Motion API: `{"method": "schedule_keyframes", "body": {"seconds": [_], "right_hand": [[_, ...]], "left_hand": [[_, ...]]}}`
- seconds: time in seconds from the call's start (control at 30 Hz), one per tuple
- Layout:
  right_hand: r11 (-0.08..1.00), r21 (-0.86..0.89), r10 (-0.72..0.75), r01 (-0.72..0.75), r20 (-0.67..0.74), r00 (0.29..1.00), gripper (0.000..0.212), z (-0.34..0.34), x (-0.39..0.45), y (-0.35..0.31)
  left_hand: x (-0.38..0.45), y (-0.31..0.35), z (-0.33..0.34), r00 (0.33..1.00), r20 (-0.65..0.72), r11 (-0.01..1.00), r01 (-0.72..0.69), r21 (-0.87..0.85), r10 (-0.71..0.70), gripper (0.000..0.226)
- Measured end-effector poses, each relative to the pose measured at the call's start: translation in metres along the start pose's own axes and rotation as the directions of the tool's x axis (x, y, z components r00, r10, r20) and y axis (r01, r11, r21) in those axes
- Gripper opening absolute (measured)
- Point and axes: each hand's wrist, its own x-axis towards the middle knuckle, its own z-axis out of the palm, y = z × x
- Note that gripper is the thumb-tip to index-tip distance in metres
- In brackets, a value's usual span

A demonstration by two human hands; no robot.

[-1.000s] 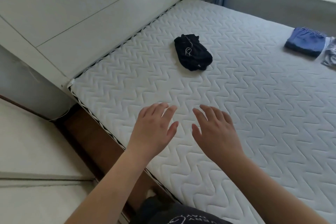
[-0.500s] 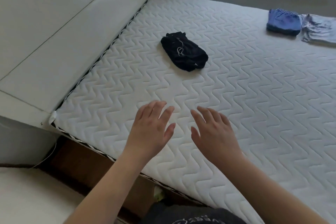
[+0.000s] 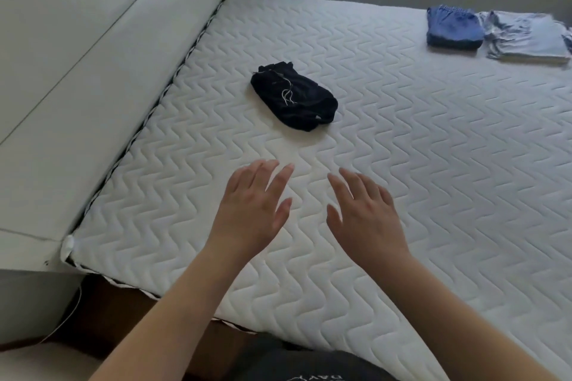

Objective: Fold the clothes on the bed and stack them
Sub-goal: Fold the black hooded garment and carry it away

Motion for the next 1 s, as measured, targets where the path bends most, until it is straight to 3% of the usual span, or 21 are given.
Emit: {"method": "schedule_keyframes", "body": {"seconds": [0.27,0.6,0.73,1.0], "right_hand": [[1.000,-0.016,-0.005,0.007,0.075,0.997,0.056,0.022,0.070,-0.020],[0.992,-0.002,0.129,-0.129,0.089,0.988,0.056,0.073,0.182,-0.048],[0.991,-0.019,0.136,-0.135,0.066,0.989,0.055,0.105,0.231,-0.043],[0.994,-0.055,0.103,-0.095,0.159,0.982,0.059,0.209,0.329,-0.008]], "left_hand": [[0.034,-0.061,0.027,1.000,0.000,1.000,0.002,0.000,-0.002,0.053],[0.137,-0.155,0.104,0.991,0.058,0.992,-0.121,-0.030,0.123,0.053],[0.176,-0.177,0.147,0.982,0.134,0.991,-0.126,-0.039,0.130,0.056],[0.218,-0.203,0.283,0.944,0.307,0.993,-0.111,-0.048,0.121,0.065]]}}
